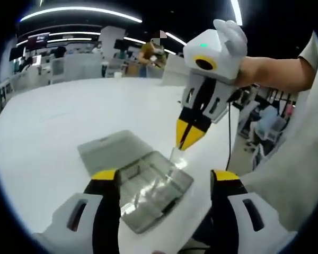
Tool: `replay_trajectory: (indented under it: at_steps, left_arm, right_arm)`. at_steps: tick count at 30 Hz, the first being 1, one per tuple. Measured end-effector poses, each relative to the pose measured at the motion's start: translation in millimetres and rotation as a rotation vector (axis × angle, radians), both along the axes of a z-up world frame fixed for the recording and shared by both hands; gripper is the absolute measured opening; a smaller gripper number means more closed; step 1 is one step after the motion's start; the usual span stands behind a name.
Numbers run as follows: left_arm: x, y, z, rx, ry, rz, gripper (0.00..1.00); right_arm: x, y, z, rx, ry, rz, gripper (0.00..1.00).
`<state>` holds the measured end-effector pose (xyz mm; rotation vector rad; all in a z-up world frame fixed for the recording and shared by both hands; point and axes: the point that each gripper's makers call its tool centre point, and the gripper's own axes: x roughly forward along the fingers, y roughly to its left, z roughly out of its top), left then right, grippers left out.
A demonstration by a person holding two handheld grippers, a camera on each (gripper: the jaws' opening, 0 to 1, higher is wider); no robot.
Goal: Insert the divider into the dual guide fixture by aligning both edges with the guide slots and pushing it downward to the bottom, including one-sided entry, uneven engagement, binding, and posture correction.
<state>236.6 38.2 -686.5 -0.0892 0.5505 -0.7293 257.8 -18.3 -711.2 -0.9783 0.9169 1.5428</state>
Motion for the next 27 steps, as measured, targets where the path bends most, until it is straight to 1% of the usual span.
replay_trajectory:
  at_steps: [6,11,21,27]
  left_arm:
    - [-0.7,1.8,-2.5,0.002,0.011,0.008,0.7]
    - [-2.4,3.3,-5.4,0.0,0.021,0.013,0.7]
    - [-6.9,3.1,-4.6,-0.002,0.04,0.023,0.7]
    - [-7.2,5.9,-9.1,-0.002,0.046,0.026,0.7]
  right_arm:
    - [0.4,1.5,-3.9,-0.002,0.003,0.003,0.0]
    - [-0.3,3.1,-7.2,-0.004,0.008,0.005,0.0]
    - [0.3,3.4,-12.9,-0.007,0.013,0.005,0.0]
    - [1.8,3.2,-16.4,-0.007,0.018,-0.001,0.0]
